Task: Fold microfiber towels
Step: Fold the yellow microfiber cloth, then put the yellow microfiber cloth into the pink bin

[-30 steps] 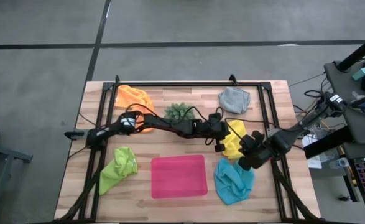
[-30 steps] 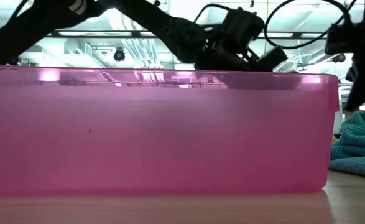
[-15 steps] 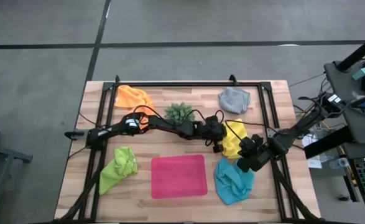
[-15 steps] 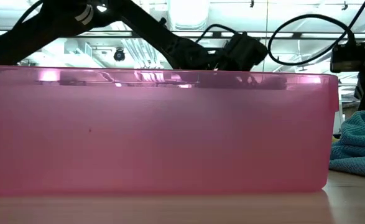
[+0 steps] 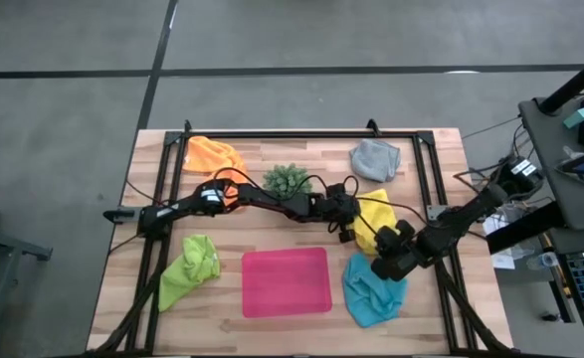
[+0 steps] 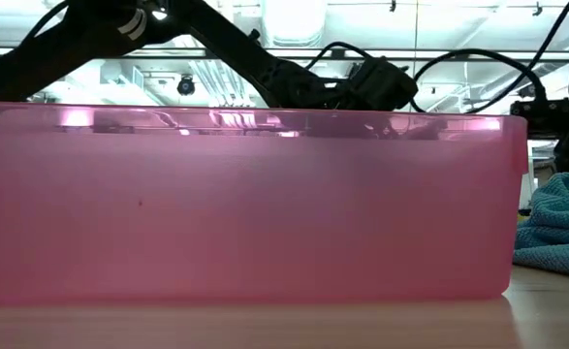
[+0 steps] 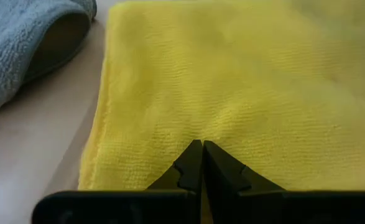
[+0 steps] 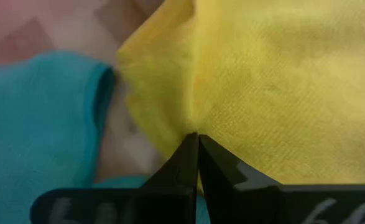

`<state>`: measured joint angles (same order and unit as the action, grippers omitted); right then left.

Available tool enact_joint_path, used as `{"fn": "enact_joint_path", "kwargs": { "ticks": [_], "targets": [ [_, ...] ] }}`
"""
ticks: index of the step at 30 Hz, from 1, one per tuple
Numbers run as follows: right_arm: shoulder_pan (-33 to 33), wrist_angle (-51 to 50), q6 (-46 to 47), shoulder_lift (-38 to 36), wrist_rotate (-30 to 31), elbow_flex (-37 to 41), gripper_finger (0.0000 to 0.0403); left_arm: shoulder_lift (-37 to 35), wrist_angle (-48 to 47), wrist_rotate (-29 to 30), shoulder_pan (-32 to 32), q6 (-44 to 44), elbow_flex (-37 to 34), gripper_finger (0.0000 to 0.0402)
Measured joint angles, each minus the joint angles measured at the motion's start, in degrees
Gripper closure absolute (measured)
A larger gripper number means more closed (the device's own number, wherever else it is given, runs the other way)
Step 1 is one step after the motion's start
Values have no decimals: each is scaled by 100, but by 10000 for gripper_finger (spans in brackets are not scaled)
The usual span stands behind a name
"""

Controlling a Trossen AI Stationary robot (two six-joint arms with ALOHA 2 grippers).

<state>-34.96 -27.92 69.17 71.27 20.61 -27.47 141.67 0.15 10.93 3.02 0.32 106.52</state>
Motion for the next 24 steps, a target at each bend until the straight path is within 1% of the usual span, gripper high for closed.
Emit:
{"fn": "enact_joint_path", "kwargs": {
  "ticks": [4,8,14,19,24],
  "targets": [
    [-96,-53,-19,52,-307,-139,394,-9,-61,-48,21,0,-4,401],
    [-163,-239,-83,-202,-690,-334,394,-9,-96,3,27,2,5,401],
    [-161,-359,-205,-603,-217,-454,394,-89,-177,17,39,44,7,401],
    [-153,-481,-321,-822,142,-454,394,-383,-474,7,-6,304,-11,401],
    [-151,-974,-156,-1046,800,-463,394,-611,-758,-15,-102,350,-19,401]
  ]
}}
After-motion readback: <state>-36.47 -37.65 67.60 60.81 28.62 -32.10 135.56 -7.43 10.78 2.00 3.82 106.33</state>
